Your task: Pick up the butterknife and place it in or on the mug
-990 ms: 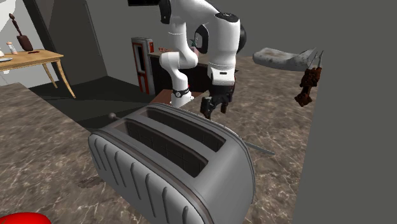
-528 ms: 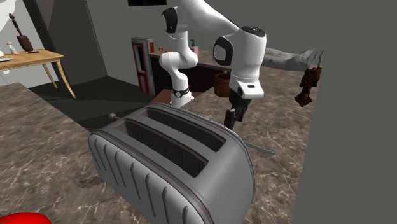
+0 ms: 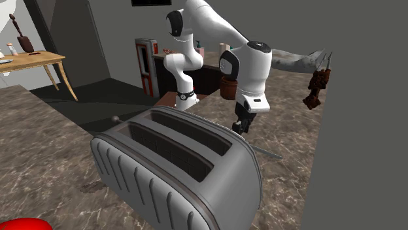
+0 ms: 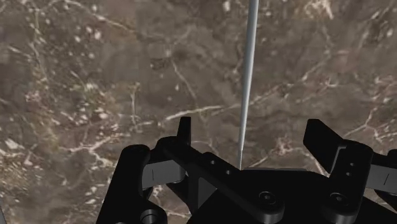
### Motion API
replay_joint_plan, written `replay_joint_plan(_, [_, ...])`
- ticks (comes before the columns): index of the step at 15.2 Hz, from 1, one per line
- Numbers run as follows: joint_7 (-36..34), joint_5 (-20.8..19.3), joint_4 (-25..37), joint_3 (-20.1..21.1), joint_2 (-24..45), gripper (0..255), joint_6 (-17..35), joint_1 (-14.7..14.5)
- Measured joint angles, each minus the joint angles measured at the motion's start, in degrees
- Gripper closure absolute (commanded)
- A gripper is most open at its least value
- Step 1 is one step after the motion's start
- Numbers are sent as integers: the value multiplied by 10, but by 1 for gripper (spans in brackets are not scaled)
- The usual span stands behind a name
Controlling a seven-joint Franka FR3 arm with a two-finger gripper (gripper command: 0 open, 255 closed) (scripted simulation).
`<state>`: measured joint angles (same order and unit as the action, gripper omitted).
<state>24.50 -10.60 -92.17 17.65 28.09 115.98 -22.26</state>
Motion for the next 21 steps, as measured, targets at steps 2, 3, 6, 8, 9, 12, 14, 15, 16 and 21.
replay_joint_plan(2, [0,0,0,0,1,0,2,0])
replay_joint_plan(3, [0,-1,0,0,2,0,2,0])
replay_joint_plan(6, [-1,-1,0,0,2,255,2,0])
replay_joint_plan(8, [-1,-1,0,0,2,255,2,0])
replay_joint_plan(9, [-1,-1,0,0,2,255,2,0])
replay_joint_plan(12, [-1,-1,0,0,2,255,2,0])
replay_joint_plan(14, [-1,-1,0,0,2,255,2,0])
replay_joint_plan(15, [-1,-1,0,0,2,255,2,0])
replay_joint_plan(16, [-1,-1,0,0,2,255,2,0])
replay_joint_plan(21, [3,4,12,2,-10,255,-22,1])
